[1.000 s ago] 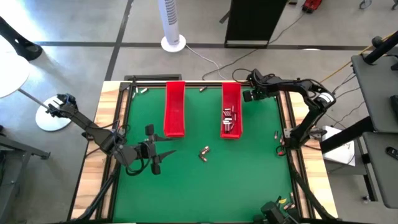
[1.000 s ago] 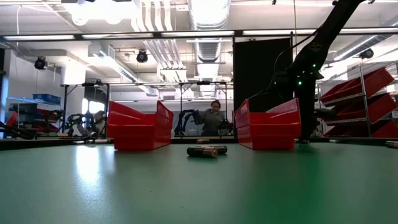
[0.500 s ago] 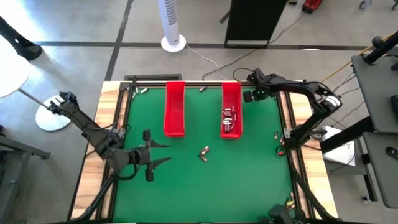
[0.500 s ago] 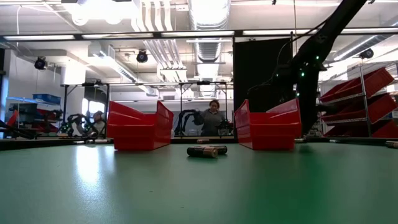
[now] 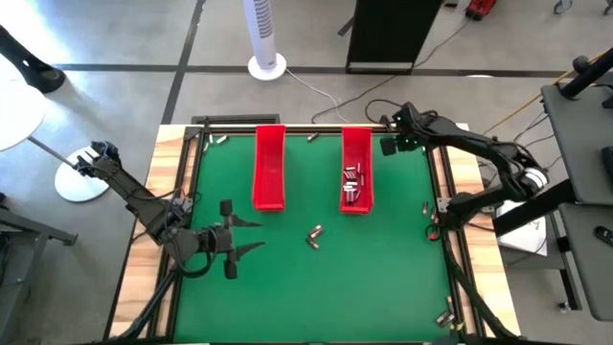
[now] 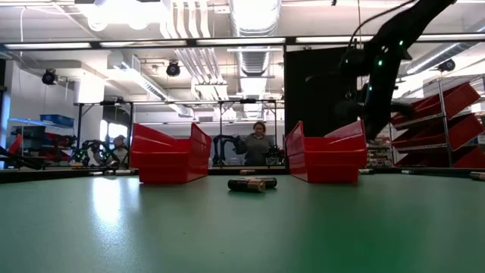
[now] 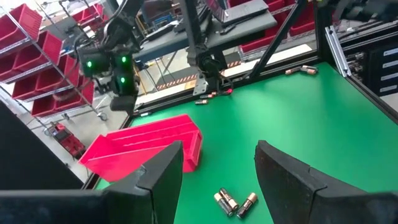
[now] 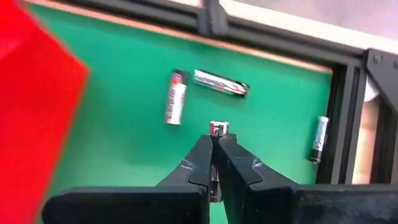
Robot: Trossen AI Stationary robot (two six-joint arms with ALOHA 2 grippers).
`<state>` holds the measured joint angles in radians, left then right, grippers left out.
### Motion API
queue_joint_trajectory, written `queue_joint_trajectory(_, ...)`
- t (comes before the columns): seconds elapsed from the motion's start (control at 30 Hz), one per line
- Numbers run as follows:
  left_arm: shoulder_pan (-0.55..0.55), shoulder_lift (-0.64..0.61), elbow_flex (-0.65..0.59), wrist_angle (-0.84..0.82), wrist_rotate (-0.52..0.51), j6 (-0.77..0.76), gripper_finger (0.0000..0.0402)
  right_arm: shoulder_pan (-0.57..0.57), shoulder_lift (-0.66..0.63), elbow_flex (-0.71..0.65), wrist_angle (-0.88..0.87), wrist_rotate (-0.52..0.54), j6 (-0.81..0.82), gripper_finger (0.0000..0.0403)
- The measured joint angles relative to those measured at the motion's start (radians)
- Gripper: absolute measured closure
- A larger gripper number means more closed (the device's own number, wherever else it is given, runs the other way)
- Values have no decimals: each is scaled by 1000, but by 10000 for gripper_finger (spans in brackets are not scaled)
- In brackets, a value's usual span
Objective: Sort batteries
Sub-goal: Put the silver battery into the right red bin
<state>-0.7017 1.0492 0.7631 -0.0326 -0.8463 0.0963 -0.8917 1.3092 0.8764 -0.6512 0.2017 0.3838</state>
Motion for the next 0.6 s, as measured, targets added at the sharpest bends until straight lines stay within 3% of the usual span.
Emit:
queue_joint_trajectory(0.27, 0, 0, 0, 32, 0, 23, 222, 161, -105, 2, 8, -8, 1, 391)
queue_joint_trajectory(0.6, 0, 10, 0, 73, 0, 74, 222, 359, -83, 133, 21, -43, -37, 390)
